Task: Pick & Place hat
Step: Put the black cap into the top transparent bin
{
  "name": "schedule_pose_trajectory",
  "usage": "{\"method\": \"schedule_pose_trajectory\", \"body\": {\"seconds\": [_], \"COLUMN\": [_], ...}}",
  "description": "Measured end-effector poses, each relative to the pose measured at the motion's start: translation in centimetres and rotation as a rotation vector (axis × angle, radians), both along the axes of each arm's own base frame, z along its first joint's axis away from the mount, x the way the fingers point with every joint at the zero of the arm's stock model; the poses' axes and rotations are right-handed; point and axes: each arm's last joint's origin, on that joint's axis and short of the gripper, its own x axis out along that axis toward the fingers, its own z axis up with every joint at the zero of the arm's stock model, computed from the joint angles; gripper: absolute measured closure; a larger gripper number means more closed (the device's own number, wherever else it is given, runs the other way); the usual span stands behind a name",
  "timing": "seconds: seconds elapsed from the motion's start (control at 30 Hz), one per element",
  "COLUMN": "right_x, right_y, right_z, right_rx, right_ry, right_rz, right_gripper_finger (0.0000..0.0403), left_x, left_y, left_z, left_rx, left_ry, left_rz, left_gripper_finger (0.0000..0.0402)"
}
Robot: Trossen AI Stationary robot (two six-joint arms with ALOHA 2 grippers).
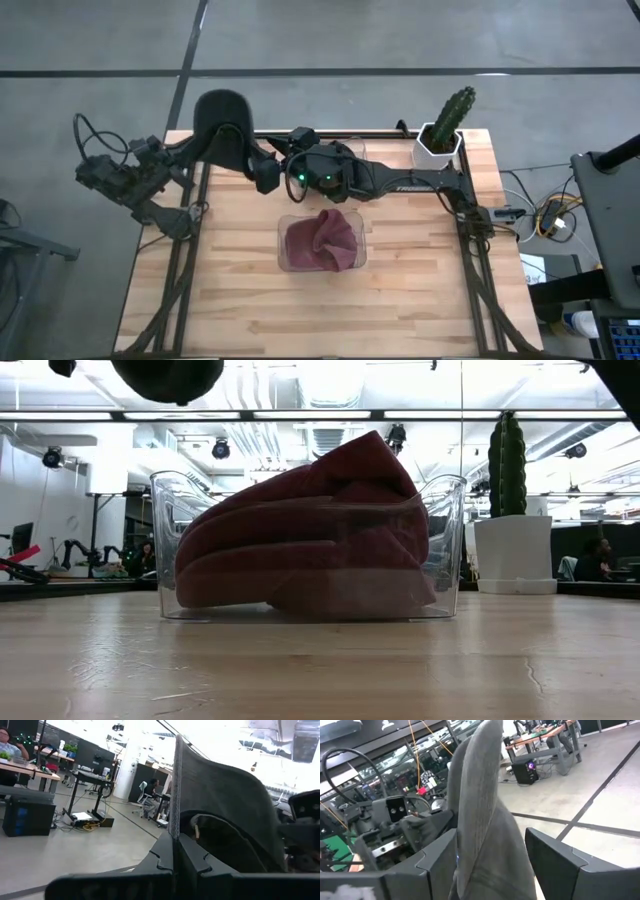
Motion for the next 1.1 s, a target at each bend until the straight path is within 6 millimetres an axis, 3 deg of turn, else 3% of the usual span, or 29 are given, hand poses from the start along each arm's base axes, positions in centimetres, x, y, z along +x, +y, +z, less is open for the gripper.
{"method": "schedule_pose_trajectory", "body": {"seconds": [0.17,0.3,0.6,0.93,1.1], "right_x": [0.1,0.2,0.3,0.2,-0.2], "right_y": [-1.2,-2.1,-3.2,-3.3,-3.8], "right_z": [0.0,0.0,-0.1,-0.3,0.2], "right_rx": [0.007,0.063,0.096,0.098,0.072], "right_ry": [-0.003,-0.035,-0.037,-0.009,-0.006], "right_rz": [0.019,0.056,0.154,0.169,0.162], "right_gripper_finger": [0.0181,0.0208,0.0380,0.0392,0.0392], "left_x": [0.2,0.5,0.4,-0.3,-0.7], "left_y": [-0.2,-0.3,-0.3,0.1,0.3], "left_z": [0.2,0.2,0.5,2.0,2.6], "left_rx": [-0.008,-0.001,0.017,0.006,0.004], "left_ry": [-0.034,-0.022,-0.025,-0.071,-0.084], "left_rz": [-0.044,-0.044,-0.056,-0.076,-0.074], "left_gripper_finger": [0.0399,0.0399,0.0389,0.0343,0.0299]}}
